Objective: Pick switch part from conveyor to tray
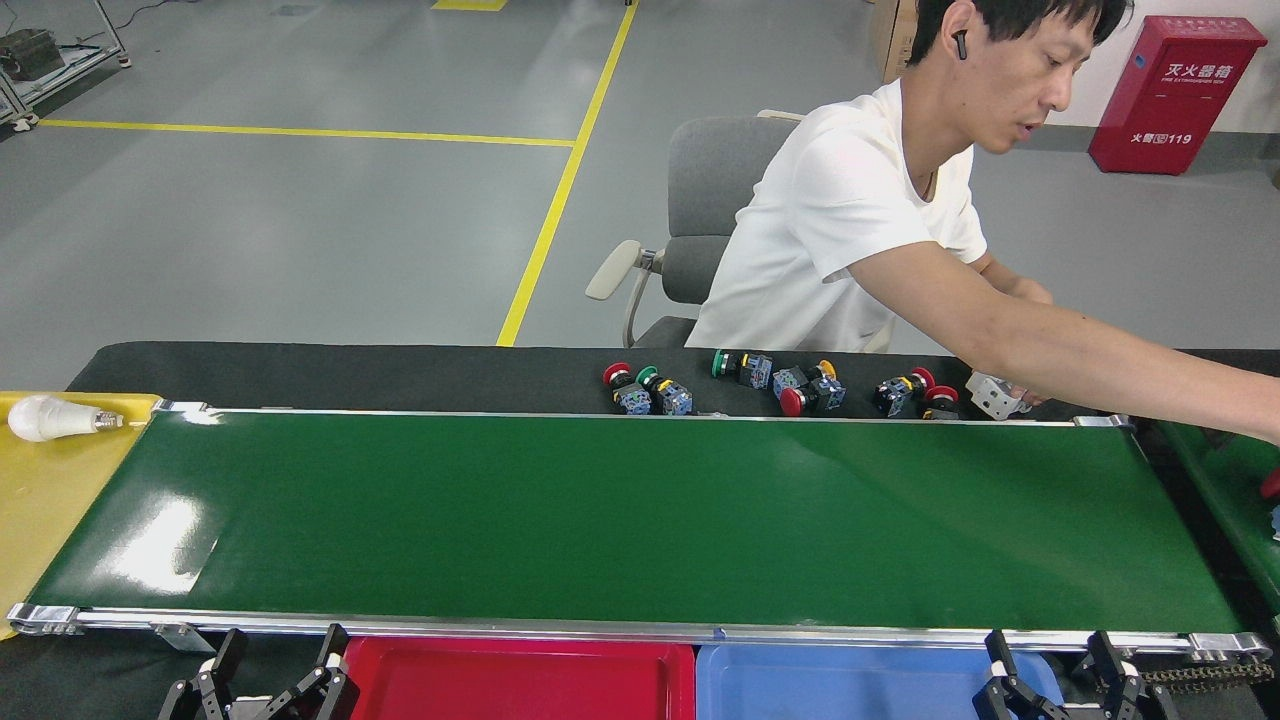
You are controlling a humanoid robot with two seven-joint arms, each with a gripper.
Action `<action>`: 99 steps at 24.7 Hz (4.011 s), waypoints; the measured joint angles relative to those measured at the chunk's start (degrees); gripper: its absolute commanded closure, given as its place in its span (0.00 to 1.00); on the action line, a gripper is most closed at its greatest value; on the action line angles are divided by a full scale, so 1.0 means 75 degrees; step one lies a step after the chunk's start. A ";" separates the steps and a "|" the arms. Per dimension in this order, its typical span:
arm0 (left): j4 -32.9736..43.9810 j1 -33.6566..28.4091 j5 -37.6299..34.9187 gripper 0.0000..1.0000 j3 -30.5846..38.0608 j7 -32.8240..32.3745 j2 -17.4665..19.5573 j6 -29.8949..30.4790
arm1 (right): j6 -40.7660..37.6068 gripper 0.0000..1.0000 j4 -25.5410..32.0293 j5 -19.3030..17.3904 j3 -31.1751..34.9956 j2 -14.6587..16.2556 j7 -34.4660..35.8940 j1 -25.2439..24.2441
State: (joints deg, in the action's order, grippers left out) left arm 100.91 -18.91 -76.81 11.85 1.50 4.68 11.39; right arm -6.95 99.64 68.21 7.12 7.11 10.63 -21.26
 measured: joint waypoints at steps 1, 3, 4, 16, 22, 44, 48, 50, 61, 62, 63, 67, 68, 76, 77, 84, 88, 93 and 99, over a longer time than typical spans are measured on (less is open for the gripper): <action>0.0000 0.0000 0.0000 0.00 0.0015 0.0001 0.0001 0.0000 | 0.0002 0.00 0.0005 0.0000 0.0004 -0.0003 -0.0002 0.0000; 0.0000 0.0000 0.0000 0.00 0.0017 0.0025 0.0036 0.0007 | 0.0005 0.00 0.0011 0.0000 0.0005 -0.0008 -0.0009 0.0000; 0.0000 -0.0001 0.0000 0.00 0.0017 0.0036 0.0053 0.0013 | 0.0009 0.00 0.0025 0.0000 0.0007 -0.0008 -0.0013 0.0000; 0.0002 -0.0016 0.0002 0.00 0.0077 0.0158 0.0082 0.0050 | 0.0064 0.00 0.0133 0.0000 0.0164 -0.0008 -0.0588 0.0000; 0.0002 -0.0017 0.0006 0.00 0.0126 0.0167 0.0051 0.0142 | 0.0019 0.00 0.0134 0.0000 0.0185 -0.0009 -0.0646 0.0000; 0.0002 0.0062 0.0008 0.00 0.0121 0.0022 -0.0050 0.0280 | 0.0720 0.00 -0.0225 0.0007 0.0208 0.0016 -0.1806 0.0614; 0.0002 0.0060 0.0008 0.00 0.0155 0.0035 -0.0049 0.0404 | 0.0720 0.00 -0.0223 0.0007 0.0300 0.0017 -0.1807 0.0581; 0.0002 0.0060 0.0008 0.00 0.0163 0.0040 -0.0053 0.0432 | 0.0720 0.00 -0.0233 0.0008 0.0336 0.0017 -0.1796 0.0584; 0.0002 0.0060 0.0009 0.00 0.0164 0.0048 -0.0203 0.0588 | 0.1175 0.02 -0.1143 0.0142 0.0264 0.0114 -0.1817 0.1721; 0.0002 0.0060 0.0009 0.00 0.0163 0.0025 -0.0247 0.0566 | 0.1205 0.03 -0.1253 0.0285 0.0192 0.0171 -0.1869 0.1802; 0.0002 0.0062 0.0008 0.00 0.0163 -0.0016 -0.0277 0.0548 | 0.1246 0.06 -0.1388 0.0470 0.0060 0.0203 -0.1914 0.1849; 0.0003 0.0142 0.0005 0.00 0.0163 -0.0253 -0.0300 0.0514 | 0.1297 0.21 -0.1670 0.0790 -0.0478 0.0198 -0.1958 0.2045; 0.0003 0.0145 0.0005 0.00 0.0164 -0.0287 -0.0300 0.0513 | 0.1312 0.31 -0.1705 0.0789 -0.0518 0.0195 -0.1971 0.2104; 0.0003 0.0143 0.0004 0.00 0.0166 -0.0301 -0.0290 0.0501 | 0.1021 0.83 -0.1751 0.0737 -0.0535 0.0197 -0.2023 0.2261; 0.0003 0.0142 0.0004 0.00 0.0166 -0.0281 -0.0270 0.0495 | 0.0905 0.83 -0.1738 0.0724 -0.0535 0.0196 -0.2032 0.2261; 0.0003 0.0141 0.0003 0.00 0.0181 -0.0054 -0.0238 0.0502 | -0.0717 0.82 -0.0673 0.0131 -0.0536 0.0194 -0.2010 0.1885; 0.0003 0.0137 0.0003 0.00 0.0188 -0.0025 -0.0079 0.0538 | -0.2537 0.78 -0.0034 0.0021 -0.0725 -0.0221 -0.1976 0.1457; 0.0003 0.0136 0.0003 0.00 0.0190 -0.0039 -0.0050 0.0561 | -0.4014 0.56 -0.0012 0.0412 -0.2383 -0.0807 -0.1956 0.1415; 0.0003 0.0119 0.0003 0.00 0.0187 -0.0052 -0.0051 0.0569 | -0.2978 0.04 -0.0728 0.1833 -0.4057 -0.1392 -0.2080 0.1488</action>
State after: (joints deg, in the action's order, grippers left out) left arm 100.94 -18.02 -76.79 13.25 1.11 4.29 15.66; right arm -29.29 94.18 81.96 -23.30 -3.33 -4.98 -10.10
